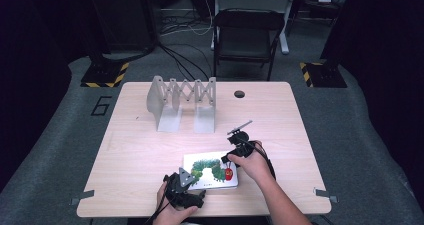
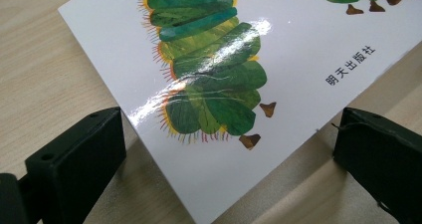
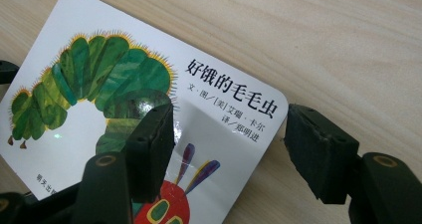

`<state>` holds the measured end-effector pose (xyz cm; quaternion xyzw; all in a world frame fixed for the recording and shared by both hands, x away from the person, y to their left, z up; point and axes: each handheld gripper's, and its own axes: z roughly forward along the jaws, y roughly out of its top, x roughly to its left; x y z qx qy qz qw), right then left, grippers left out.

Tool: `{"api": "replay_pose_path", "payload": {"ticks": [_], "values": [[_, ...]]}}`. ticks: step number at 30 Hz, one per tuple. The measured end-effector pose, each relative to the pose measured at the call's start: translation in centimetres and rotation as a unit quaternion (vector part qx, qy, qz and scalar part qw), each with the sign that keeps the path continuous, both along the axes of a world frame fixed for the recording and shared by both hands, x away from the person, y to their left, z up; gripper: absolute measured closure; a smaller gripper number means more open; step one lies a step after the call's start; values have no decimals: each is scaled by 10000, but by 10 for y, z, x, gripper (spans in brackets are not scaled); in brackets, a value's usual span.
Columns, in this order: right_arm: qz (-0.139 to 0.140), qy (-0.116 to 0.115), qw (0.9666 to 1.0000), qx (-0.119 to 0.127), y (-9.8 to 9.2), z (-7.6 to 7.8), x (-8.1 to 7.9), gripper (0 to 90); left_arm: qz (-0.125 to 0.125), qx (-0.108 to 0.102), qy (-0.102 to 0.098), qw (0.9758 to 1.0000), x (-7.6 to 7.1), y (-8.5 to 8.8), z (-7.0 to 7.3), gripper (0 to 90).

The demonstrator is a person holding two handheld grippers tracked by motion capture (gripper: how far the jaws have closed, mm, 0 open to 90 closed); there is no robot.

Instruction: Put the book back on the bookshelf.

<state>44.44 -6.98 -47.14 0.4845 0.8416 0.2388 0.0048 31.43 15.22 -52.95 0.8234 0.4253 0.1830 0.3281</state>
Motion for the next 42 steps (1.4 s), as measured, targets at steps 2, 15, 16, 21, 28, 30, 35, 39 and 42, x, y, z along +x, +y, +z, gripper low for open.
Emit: {"api": "replay_pose_path", "payload": {"ticks": [2, 15, 16, 21, 28, 30, 35, 39, 42], "values": [[17, -34, 10000, 24, -1, 2, 0, 365, 61, -32, 20, 10000, 0, -1, 0, 0], [-1, -111, 9999, -59, 0, 8, -3, 401, 239, 48, 50, 9997, 2, -5, 1, 0], [4, -116, 9999, -55, 0, 9, -3, 404, 247, 49, 45, 9997, 2, -6, 1, 0], [23, -120, 9999, 47, -4, 9, -2, 420, 282, -29, -4, 9996, 1, -5, 0, 0], [-66, 40, 9999, 140, -5, 6, -2, 424, 295, -78, -58, 9995, 0, -4, -1, 0], [-59, 5, 9999, 132, -4, 6, -2, 424, 311, -25, -14, 9995, 0, -5, 0, 0], [-74, -56, 9999, 103, -4, 8, -1, 442, 398, 1, 56, 9992, 2, -7, 1, 0], [-56, -89, 9999, 110, -5, 9, -1, 447, 415, 50, 116, 9991, 3, -8, 3, 0], [-96, -30, 9998, 167, -5, 9, -2, 448, 358, 60, 104, 9993, 2, -6, 2, 0]]}}
